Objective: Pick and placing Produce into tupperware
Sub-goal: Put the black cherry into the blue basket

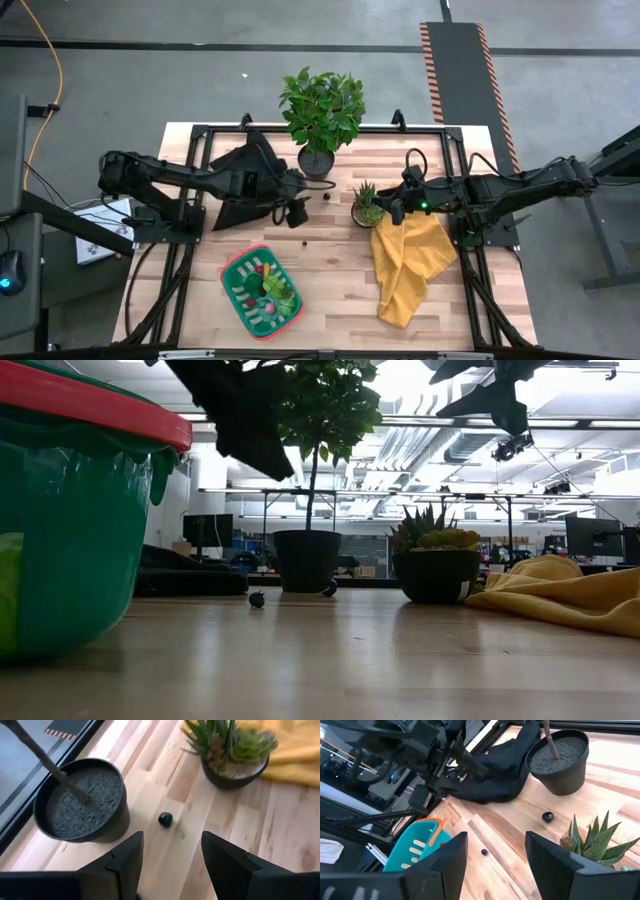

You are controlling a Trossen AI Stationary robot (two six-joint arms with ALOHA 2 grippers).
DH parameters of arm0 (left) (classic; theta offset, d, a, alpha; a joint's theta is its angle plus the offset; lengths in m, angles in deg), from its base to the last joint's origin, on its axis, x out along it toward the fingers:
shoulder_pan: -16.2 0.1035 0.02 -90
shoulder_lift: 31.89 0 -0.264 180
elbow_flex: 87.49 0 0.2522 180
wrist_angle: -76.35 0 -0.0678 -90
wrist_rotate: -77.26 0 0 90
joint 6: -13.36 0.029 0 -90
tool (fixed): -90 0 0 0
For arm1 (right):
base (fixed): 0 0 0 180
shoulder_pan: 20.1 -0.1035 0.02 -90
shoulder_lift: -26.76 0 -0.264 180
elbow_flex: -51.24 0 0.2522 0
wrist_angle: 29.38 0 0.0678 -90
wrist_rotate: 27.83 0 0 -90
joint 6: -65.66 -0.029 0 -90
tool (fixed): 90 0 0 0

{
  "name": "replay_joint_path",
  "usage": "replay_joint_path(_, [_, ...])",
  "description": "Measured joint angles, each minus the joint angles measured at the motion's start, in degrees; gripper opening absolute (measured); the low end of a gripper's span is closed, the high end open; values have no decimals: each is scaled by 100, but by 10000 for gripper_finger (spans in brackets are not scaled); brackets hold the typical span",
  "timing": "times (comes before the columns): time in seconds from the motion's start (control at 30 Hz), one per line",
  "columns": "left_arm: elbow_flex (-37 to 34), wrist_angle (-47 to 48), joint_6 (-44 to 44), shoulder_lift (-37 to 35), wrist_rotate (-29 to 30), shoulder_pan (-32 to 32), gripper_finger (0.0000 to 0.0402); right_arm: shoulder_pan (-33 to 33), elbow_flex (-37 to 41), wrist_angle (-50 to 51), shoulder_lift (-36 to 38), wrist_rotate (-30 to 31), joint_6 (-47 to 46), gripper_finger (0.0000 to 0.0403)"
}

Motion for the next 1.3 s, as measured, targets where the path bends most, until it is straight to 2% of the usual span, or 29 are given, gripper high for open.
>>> replay_joint_path(0.13, [10,-413,-178,90,-3,0,190,0,0,0,0,-91,60,191])
replay_joint_path(0.4, [1,-586,-644,546,-341,0,190,0,0,8,0,-258,64,191])
replay_joint_path(0.53, [-1,-583,-1014,899,-696,0,190,0,0,6,0,-308,85,191])
replay_joint_path(0.77, [1,-655,-1255,1152,-851,0,190,0,0,8,0,-323,57,191])
replay_joint_path(1.13, [-1,-656,-1394,1152,-547,46,190,0,0,50,0,-323,46,191])
replay_joint_path(1.3, [-232,-1000,-1407,1150,34,48,190,0,0,50,0,-305,46,191])
